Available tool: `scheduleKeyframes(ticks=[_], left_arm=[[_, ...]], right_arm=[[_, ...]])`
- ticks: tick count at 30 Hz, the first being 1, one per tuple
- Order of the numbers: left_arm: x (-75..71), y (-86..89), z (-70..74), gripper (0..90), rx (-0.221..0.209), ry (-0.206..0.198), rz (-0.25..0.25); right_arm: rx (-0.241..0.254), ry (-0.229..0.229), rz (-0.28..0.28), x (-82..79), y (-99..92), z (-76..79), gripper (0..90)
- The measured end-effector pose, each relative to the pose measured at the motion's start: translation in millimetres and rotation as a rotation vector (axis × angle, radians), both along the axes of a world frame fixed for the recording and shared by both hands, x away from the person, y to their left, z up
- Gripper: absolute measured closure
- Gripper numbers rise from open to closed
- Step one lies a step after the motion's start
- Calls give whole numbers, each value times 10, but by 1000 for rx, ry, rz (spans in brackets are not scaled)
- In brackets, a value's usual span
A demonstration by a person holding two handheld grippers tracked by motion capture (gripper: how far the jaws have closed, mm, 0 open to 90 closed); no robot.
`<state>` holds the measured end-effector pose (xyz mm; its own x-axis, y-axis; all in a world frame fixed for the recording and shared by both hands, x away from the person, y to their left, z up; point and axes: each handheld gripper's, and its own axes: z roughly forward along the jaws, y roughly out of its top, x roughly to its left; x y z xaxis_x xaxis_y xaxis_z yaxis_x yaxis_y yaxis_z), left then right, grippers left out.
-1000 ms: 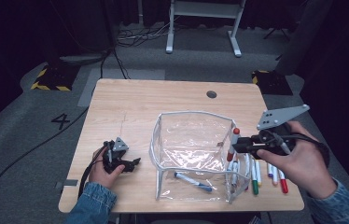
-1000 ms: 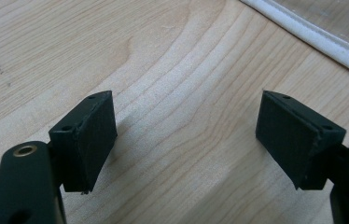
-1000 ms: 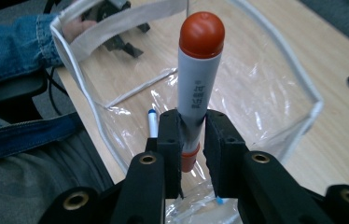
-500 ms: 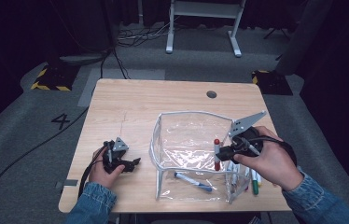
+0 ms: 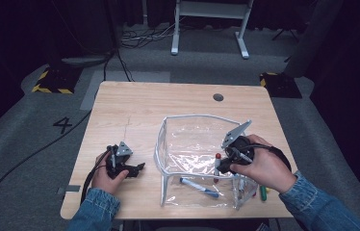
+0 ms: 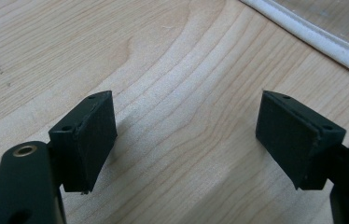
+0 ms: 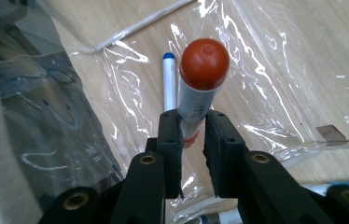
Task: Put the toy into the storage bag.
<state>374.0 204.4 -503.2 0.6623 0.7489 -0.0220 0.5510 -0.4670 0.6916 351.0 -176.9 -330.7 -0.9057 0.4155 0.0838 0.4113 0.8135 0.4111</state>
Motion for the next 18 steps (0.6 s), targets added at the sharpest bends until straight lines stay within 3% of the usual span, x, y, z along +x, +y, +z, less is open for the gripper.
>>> scheduleKeyframes(ticks=[10, 18], left_arm=[[-1, 0, 0, 205, 0, 1, 1], [-1, 0, 0, 205, 0, 1, 1]], right_arm=[[-97, 42, 25, 8, 71, -123, 770], [-131, 62, 38, 24, 106, -139, 770]])
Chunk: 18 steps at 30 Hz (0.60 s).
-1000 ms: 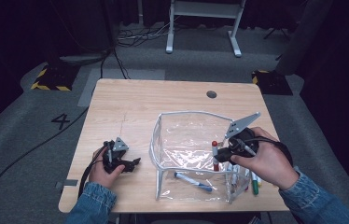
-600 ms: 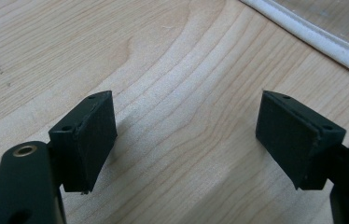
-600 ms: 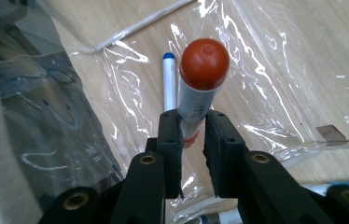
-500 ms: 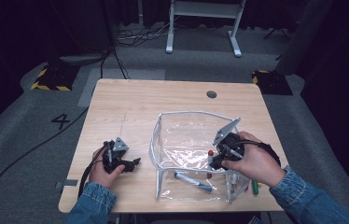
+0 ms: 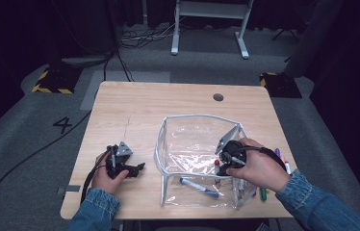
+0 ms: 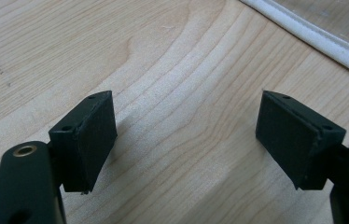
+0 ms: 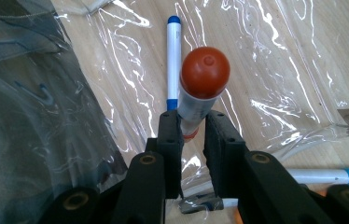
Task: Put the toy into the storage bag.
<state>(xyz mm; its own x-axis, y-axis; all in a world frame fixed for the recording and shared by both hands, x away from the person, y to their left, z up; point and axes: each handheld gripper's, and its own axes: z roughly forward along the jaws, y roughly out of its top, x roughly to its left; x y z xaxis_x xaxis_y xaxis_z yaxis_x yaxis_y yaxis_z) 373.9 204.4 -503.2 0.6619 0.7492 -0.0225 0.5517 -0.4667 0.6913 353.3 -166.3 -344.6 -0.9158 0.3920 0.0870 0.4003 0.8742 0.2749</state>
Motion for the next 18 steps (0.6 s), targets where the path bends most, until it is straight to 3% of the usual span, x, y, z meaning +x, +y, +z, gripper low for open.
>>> scheduleKeyframes(ticks=[18], left_arm=[[0, 0, 0, 205, 0, 0, 0]], right_arm=[[-74, 33, 98, 192, 214, 3, 770]])
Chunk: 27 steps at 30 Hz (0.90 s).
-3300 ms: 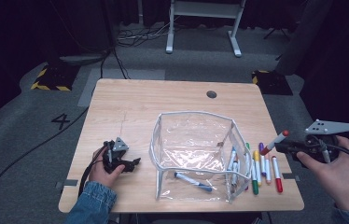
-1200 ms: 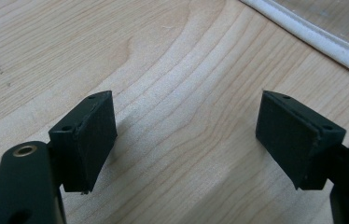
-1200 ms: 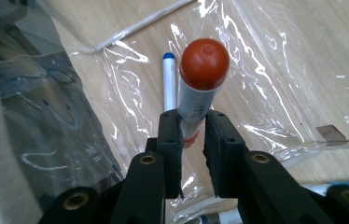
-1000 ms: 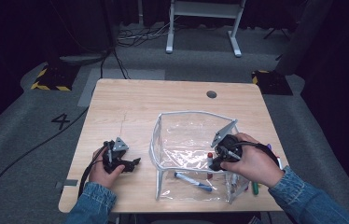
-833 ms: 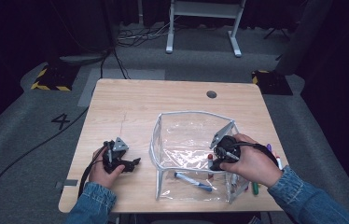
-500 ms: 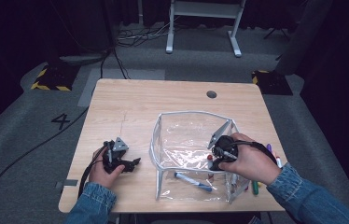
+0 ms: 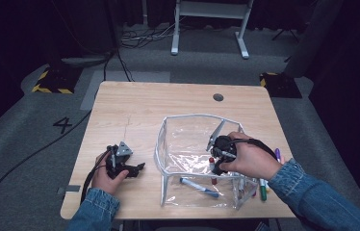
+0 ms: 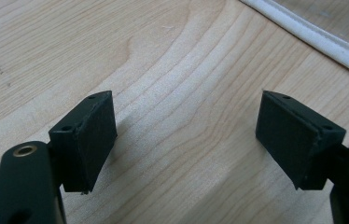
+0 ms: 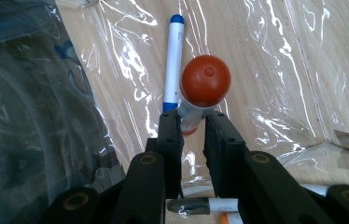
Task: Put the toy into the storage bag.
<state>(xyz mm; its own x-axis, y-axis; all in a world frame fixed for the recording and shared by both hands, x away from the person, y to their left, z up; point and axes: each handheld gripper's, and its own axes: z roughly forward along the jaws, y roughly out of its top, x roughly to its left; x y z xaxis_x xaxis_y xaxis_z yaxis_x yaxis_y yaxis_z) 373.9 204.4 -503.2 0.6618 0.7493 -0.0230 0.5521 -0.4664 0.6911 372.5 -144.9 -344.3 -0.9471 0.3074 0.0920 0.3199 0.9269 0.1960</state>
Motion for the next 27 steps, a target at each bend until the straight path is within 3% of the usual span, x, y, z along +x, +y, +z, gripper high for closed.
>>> scheduleKeyframes(ticks=[7, 15, 27], left_arm=[[-1, -2, -1, 205, -2, 1, 1], [0, 0, 0, 205, 1, -1, 0], [-1, -2, -2, 205, -3, 1, 0]], right_arm=[[-4, -6, 34, 69, 79, 43, 770], [-85, 58, 94, 48, 178, -68, 770], [-151, 125, 162, 70, 318, -211, 769]])
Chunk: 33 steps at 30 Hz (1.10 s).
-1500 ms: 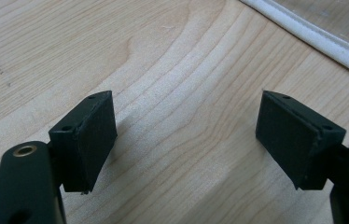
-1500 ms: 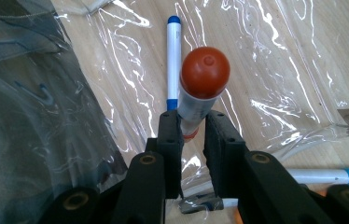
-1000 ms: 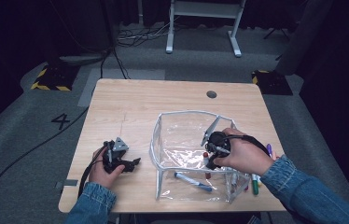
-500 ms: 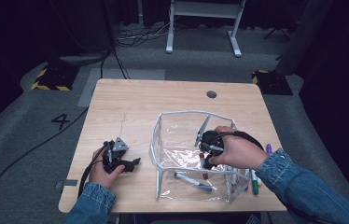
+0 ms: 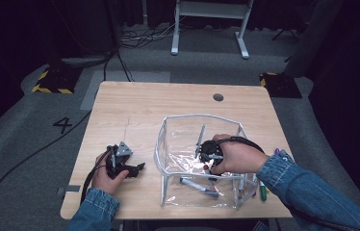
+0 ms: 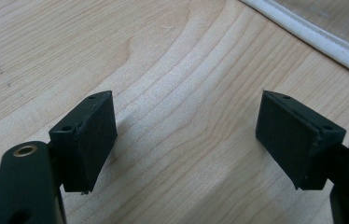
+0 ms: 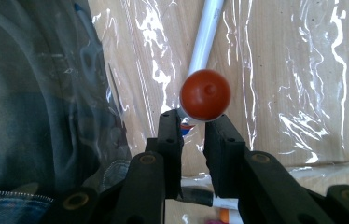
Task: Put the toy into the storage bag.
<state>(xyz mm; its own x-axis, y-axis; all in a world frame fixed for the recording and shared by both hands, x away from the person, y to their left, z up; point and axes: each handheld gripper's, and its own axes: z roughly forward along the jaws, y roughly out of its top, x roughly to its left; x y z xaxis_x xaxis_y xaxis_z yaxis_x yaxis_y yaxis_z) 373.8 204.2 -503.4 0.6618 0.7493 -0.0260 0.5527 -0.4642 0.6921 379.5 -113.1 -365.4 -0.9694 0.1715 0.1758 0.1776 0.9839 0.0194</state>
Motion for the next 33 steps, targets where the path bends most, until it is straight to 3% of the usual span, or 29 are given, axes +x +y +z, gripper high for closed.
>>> scheduleKeyframes(ticks=[19, 23, 27, 33], left_arm=[[0, 0, 0, 205, 0, 0, 0], [0, 0, 0, 206, 0, 0, 0], [1, 2, 1, 205, 3, -2, 0], [0, 0, 0, 206, 0, 0, 0]], right_arm=[[-60, 67, 70, -20, 211, -262, 768], [-23, 62, 81, -27, 223, -272, 763], [50, 33, 46, 16, 181, -204, 672], [173, -29, -25, 58, 71, 18, 649]])
